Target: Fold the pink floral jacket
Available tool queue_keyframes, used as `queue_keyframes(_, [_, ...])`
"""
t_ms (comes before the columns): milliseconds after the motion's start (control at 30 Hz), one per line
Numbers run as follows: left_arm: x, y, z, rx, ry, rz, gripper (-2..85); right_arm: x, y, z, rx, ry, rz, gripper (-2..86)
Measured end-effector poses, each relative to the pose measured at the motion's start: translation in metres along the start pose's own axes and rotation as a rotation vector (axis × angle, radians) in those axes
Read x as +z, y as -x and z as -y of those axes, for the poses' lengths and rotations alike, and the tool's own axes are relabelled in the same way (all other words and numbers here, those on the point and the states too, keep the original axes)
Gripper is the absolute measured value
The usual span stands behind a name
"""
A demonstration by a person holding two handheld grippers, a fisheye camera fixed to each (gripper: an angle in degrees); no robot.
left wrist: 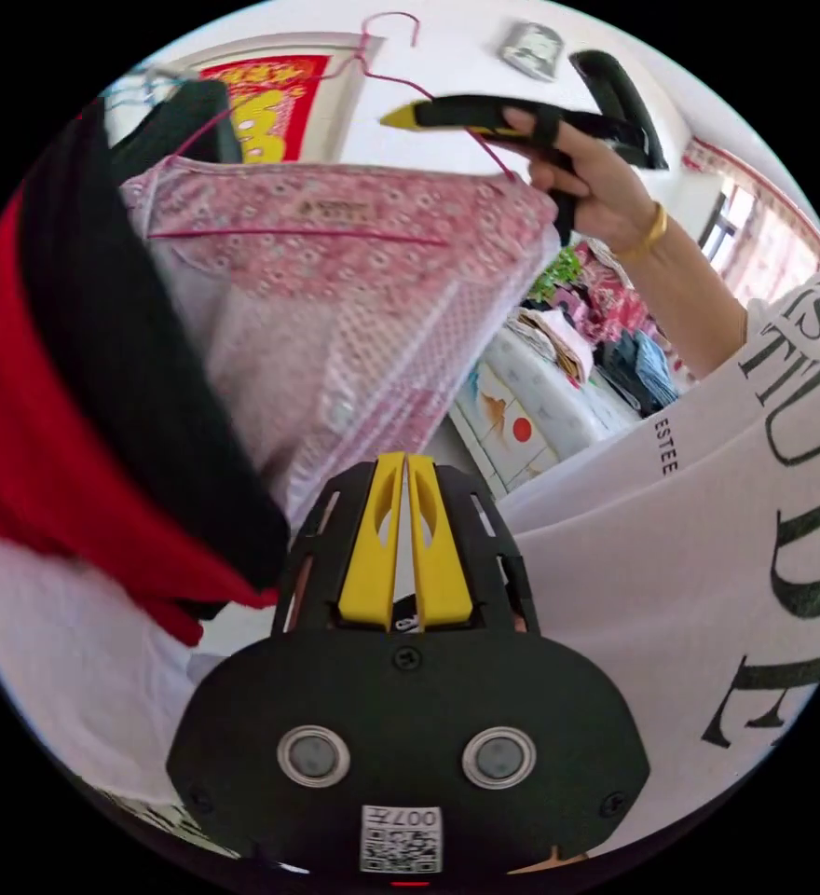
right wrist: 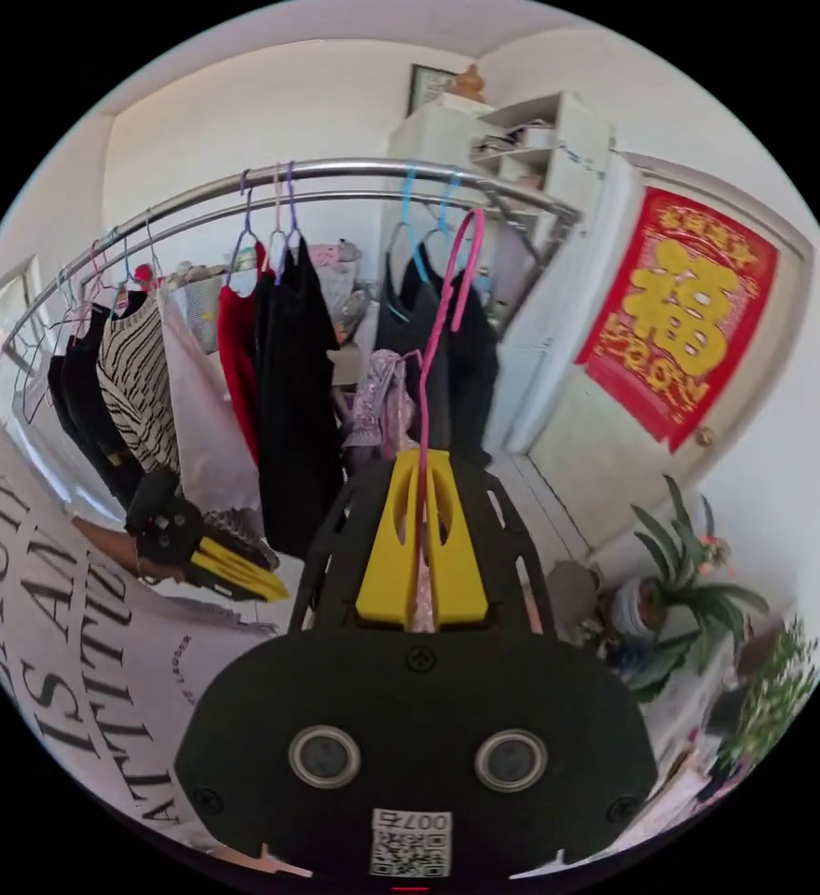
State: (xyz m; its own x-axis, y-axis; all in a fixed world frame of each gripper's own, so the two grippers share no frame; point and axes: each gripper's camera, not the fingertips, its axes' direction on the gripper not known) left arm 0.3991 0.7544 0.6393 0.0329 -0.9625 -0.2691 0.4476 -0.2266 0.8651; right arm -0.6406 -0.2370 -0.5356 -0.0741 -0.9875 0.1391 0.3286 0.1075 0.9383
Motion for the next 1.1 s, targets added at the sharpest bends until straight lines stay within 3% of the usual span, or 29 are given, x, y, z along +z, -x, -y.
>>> queue_keyframes(267, [0.024,-0.128,0.112,0.346,-0.155,-0.144,-0.8,-0.190,0.046,-0.117,0.113,-0.008,-0.513,0.2])
queue_keyframes(467, [0.033,-0.242,0.162,0.406,-0.303,-0.231,0.6,-0.321,0.113,-0.188,0.191,0.068,-0.839,0.3])
queue_keyframes(567, [0.045,-0.297,0.186,0.446,-0.384,-0.312,5.8,-0.376,0.148,-0.219,0.235,0.104,-0.976,0.2])
queue_keyframes(733, [0.090,-0.402,0.250,0.617,-0.309,-0.535,15.6,-0.461,0.195,-0.261,0.373,0.116,-1.092,0.2])
queue_keyframes(867, [0.135,-0.489,0.312,0.718,-0.355,-0.754,16.9,-0.496,0.211,-0.282,0.447,0.138,-1.155,0.2])
queue_keyframes(933, [0.168,-0.530,0.342,0.752,-0.276,-0.828,16.9,-0.512,0.218,-0.293,0.484,0.142,-1.165,0.2])
queue_keyframes(1000, [0.199,-0.566,0.368,0.800,-0.210,-0.967,16.1,-0.520,0.221,-0.298,0.508,0.164,-1.191,0.2])
queue_keyframes(1100, [0.248,-0.614,0.398,0.879,-0.110,-1.160,5.0,-0.532,0.215,-0.312,0.566,0.227,-1.215,0.1])
